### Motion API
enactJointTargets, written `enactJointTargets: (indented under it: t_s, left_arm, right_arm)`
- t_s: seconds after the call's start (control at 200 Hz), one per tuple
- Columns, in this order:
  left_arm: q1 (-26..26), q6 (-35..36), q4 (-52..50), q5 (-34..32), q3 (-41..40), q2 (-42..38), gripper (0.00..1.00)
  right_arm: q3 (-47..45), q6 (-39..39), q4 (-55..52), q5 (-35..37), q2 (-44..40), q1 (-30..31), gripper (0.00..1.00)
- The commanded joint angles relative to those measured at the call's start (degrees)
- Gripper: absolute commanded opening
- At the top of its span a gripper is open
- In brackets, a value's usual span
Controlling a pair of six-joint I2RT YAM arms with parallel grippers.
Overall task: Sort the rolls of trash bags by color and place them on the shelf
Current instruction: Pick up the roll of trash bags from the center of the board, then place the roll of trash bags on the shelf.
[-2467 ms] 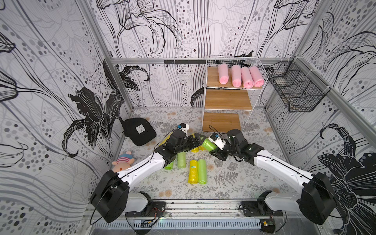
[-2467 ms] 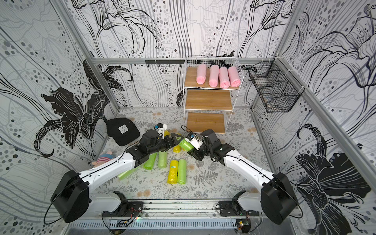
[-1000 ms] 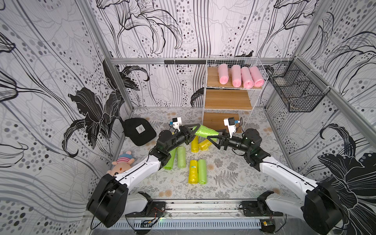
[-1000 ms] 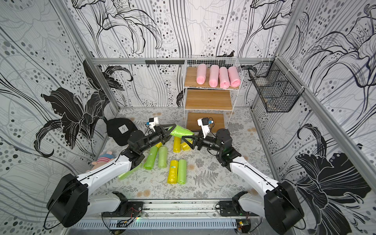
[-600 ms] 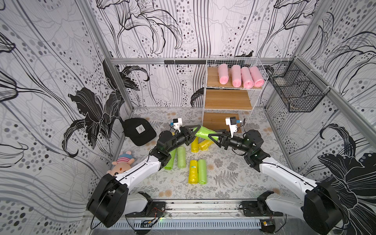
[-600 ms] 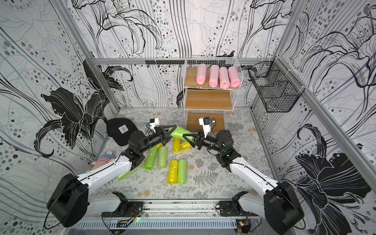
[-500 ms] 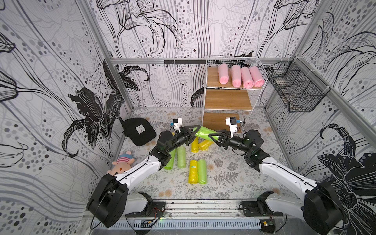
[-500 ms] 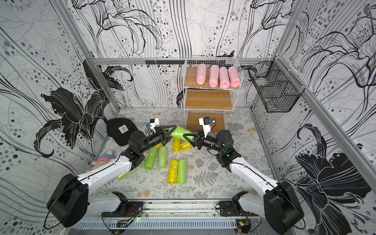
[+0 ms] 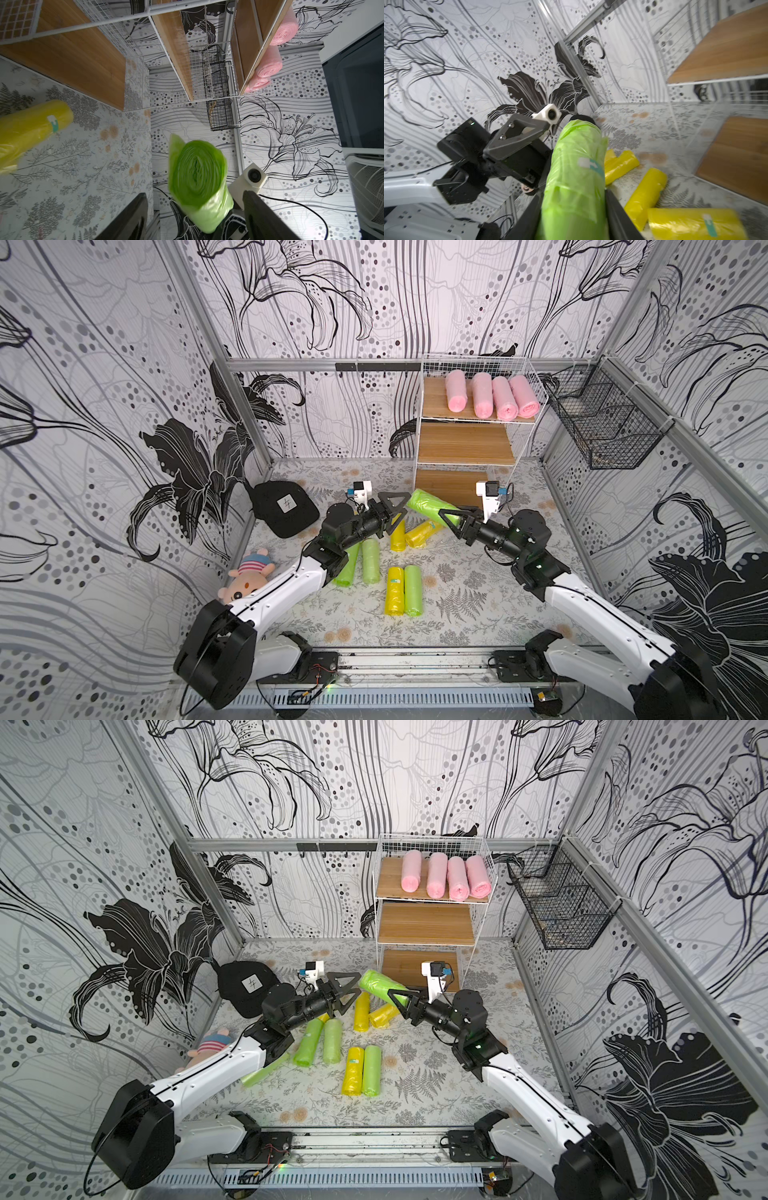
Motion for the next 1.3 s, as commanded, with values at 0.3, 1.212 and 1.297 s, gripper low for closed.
enactJointTargets:
  t_s: [0.3, 1.212, 1.297]
  left_arm:
    - [0.8, 18.1, -19.7, -5.4, 5.9, -3.8, 0.75]
    - [0.8, 19.2, -20.6, -3.7, 5.0, -4.6, 0.75]
    - [0.8, 19.0, -20.4, -3.6, 4.8, -4.6, 0.75]
  right_arm:
    - [10.8, -15.1, -10.7, 31.8, 2.1, -10.7, 0.29]
    - [30.7, -33.5, 3.9, 40.6, 34.9, -16.8, 0.36]
    - [31.7, -34.5, 4.2, 41.2, 36.5, -16.9, 0.38]
